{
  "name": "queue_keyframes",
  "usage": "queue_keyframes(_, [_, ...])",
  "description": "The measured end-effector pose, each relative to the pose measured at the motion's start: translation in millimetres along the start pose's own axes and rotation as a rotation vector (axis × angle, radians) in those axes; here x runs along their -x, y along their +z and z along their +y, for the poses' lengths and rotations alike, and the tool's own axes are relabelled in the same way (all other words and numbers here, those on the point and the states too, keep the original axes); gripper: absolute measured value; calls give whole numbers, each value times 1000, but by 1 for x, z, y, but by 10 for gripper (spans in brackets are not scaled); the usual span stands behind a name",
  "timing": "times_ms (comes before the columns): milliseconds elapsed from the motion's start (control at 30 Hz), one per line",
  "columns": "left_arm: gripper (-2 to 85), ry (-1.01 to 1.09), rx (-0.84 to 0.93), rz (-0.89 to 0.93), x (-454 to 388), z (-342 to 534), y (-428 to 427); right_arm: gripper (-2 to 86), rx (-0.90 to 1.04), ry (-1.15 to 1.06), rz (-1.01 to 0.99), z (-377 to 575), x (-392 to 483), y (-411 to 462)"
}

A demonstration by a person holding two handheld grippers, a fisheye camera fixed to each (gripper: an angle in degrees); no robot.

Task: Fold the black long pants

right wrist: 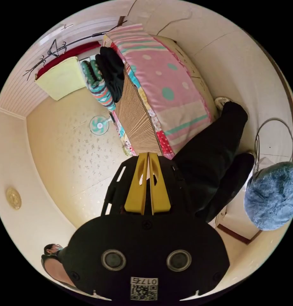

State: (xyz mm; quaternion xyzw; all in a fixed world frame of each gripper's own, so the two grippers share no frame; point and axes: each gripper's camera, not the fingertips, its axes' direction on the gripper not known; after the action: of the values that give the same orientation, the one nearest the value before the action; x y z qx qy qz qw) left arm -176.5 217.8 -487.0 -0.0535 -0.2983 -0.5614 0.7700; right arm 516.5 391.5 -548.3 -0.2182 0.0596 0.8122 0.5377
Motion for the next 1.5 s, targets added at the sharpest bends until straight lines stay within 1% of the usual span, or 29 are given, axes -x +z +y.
queue_keyframes(33, [71, -34, 6, 97, 11, 3, -6, 5, -73, 29, -35, 6, -12, -10])
queue_keyframes(67, [57, -15, 0, 293, 26, 11, -24, 5, -105, 23, -74, 9, -15, -14])
queue_keyframes(100, [50, 103, -27, 433, 29, 25, -54, 5, -134, -39, -198, 11, -17, -13])
queue_keyframes(133, [49, 164, -45, 480, 29, 34, -72, 5, -113, -116, -325, 9, -13, -4])
queue_keyframes(200, [46, 365, -130, 631, 26, 80, -149, 5, -35, -214, -421, 2, 6, 22])
queue_keyframes(233, [45, 413, -152, 665, 24, 93, -168, 5, 59, -282, -435, -5, 26, 48])
queue_keyframes(267, [44, 518, -193, 720, 17, 120, -205, 6, 116, -318, -433, -8, 37, 63])
queue_keyframes(333, [43, 701, -205, 756, -7, 160, -252, 8, 369, -480, -431, -9, 92, 135])
queue_keyframes(367, [42, 824, -225, 764, -28, 188, -281, 9, 435, -528, -447, -5, 108, 155])
queue_keyframes(433, [41, 1014, -297, 794, -62, 234, -321, 14, 740, -697, -539, 32, 169, 240])
queue_keyframes(467, [41, 1109, -356, 865, -78, 259, -344, 17, 818, -726, -548, 45, 182, 262])
queue_keyframes(533, [40, 1223, -487, 1047, -92, 292, -375, 31, 1122, -842, -532, 119, 227, 344])
queue_keyframes(600, [38, 1357, -663, 1354, -101, 324, -403, 48, 1331, -935, -494, 189, 249, 394])
queue_keyframes(700, [39, 1455, -779, 1626, -120, 349, -413, 95, 1605, -1059, -459, 312, 260, 447])
queue_keyframes(767, [40, 1506, -721, 1735, -144, 358, -407, 126, 1703, -1144, -405, 381, 252, 463])
queue_keyframes(833, [41, 1468, -685, 1843, -169, 365, -393, 187, 1727, -1273, -219, 456, 228, 474])
queue_keyframes(900, [42, 1467, -558, 1987, -213, 376, -363, 239, 1747, -1366, -76, 503, 201, 475])
queue_keyframes(967, [42, 1469, -426, 2002, -245, 386, -339, 258, 1781, -1450, -64, 539, 178, 464])
queue_keyframes(1033, [42, 1480, -310, 1952, -266, 395, -319, 186, 1781, -1494, -142, 563, 163, 446])
queue_keyframes(1067, [42, 1495, -266, 1912, -272, 401, -308, 150, 1755, -1506, -128, 564, 161, 445])
queue_keyframes(1100, [43, 1510, -248, 1881, -271, 405, -300, 79, 1709, -1524, -90, 562, 161, 445])
queue_keyframes(1167, [43, 1496, -226, 1843, -263, 405, -290, 60, 1621, -1533, -111, 546, 174, 444])
queue_keyframes(1233, [44, 1445, -198, 1716, -258, 403, -281, 64, 1434, -1474, -266, 503, 219, 431])
queue_keyframes(1300, [47, 1349, -132, 1333, -265, 399, -265, 73, 1270, -1494, -414, 479, 259, 404])
queue_keyframes(1333, [49, 1320, -118, 1211, -268, 398, -259, 77, 1153, -1543, -487, 471, 284, 382])
queue_keyframes(1367, [51, 1263, -118, 966, -276, 396, -246, 78, 1095, -1567, -514, 469, 295, 371])
queue_keyframes(1400, [49, 1215, -149, 796, -280, 394, -234, 80, 984, -1607, -559, 468, 314, 351])
queue_keyframes(1467, [35, 1178, -202, 756, -283, 389, -219, 82, 876, -1644, -598, 475, 335, 332])
queue_keyframes(1500, [34, 1155, -211, 820, -285, 382, -208, 83, 849, -1695, -569, 488, 344, 328])
